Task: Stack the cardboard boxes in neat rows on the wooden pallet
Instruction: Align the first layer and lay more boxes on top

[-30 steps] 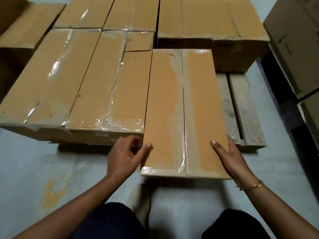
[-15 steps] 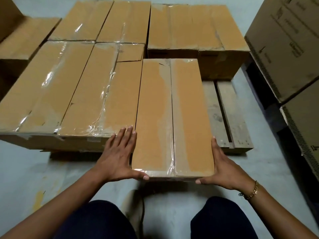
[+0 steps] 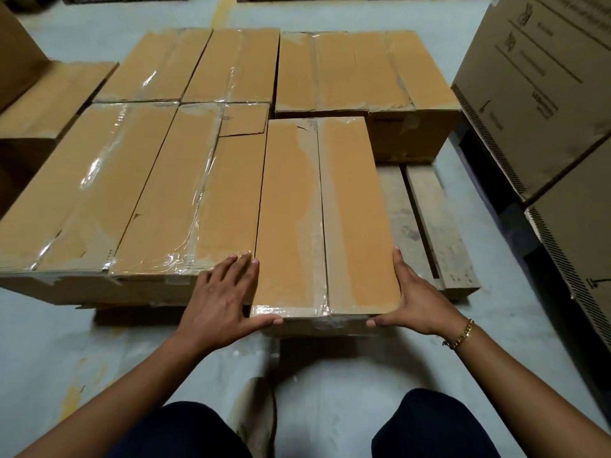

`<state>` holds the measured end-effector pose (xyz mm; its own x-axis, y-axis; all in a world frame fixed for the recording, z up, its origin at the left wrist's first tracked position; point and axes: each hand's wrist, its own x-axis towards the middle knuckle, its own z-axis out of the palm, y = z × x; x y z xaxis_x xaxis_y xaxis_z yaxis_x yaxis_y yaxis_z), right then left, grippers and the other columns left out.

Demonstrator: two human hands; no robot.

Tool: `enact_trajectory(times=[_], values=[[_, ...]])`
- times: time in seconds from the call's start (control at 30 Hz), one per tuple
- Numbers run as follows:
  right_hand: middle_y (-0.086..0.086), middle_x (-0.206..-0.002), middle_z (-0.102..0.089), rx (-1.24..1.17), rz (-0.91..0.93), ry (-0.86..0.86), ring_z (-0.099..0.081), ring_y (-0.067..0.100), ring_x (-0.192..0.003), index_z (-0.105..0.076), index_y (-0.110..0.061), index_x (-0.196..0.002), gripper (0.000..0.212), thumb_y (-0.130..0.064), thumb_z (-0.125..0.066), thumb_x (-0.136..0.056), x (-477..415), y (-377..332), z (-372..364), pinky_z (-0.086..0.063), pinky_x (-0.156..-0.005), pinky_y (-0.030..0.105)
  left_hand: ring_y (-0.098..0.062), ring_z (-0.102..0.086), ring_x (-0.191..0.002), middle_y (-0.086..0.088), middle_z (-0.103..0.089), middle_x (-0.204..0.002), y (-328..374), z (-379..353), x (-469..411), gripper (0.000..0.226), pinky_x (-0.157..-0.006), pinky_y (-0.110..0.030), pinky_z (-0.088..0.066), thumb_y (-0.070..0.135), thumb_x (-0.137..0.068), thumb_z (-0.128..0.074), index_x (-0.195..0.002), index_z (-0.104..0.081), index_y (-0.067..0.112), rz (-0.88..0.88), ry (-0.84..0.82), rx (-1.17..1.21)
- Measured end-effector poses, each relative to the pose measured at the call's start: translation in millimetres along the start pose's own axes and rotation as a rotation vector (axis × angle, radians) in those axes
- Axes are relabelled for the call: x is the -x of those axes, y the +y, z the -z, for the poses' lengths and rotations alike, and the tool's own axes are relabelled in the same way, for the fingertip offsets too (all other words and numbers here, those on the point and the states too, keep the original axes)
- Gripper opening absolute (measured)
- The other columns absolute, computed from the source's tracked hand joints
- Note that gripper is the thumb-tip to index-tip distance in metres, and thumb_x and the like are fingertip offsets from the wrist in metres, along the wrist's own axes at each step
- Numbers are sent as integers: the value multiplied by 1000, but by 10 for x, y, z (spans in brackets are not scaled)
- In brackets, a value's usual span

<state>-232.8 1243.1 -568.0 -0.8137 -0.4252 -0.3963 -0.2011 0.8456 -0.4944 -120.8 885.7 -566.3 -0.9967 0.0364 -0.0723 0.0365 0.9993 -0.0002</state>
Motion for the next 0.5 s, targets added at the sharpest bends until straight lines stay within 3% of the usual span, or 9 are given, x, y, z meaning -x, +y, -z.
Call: enact_trajectory(times=[0.13,0.33,0.43,0.5], values=[[-6,-170,-15,-11,-5,20,-38,24,-146,24,-30,-157,161,-83,-81,-47,-113,-10,44,-40,-115,42,-27,-46,-135,-3,-49,-153,-4,-48,-52,107,-98,-50,-44,97,-80,-27,-149,-50,18,24,74,2],[-4,-168,-22,-28,-23,35,-41,25,-144,21,-30,-158,157,-77,-84,-51,-234,-31,102,-42,-113,42,-27,-55,-114,-3,-58,-134,-32,-62,-172,100,-85,-46,-45,94,-83,-25,-138,-56,17,12,140,-45],[-3,-169,-18,-32,-27,30,-37,25,-147,25,-30,-157,159,-79,-83,-51,-232,-25,86,-40,-115,41,-30,-52,-116,-9,-53,-137,-77,-37,-236,108,-93,-49,-43,98,-80,-24,-141,-51,13,-33,170,-40],[0,-170,-15,-42,-30,14,-35,26,-148,30,-30,-154,159,-75,-84,-53,-216,-31,43,-38,-117,41,-34,-39,-142,-15,-35,-160,-117,-34,-282,124,-113,-53,-33,102,-74,-25,-156,-34,10,-26,93,-35]])
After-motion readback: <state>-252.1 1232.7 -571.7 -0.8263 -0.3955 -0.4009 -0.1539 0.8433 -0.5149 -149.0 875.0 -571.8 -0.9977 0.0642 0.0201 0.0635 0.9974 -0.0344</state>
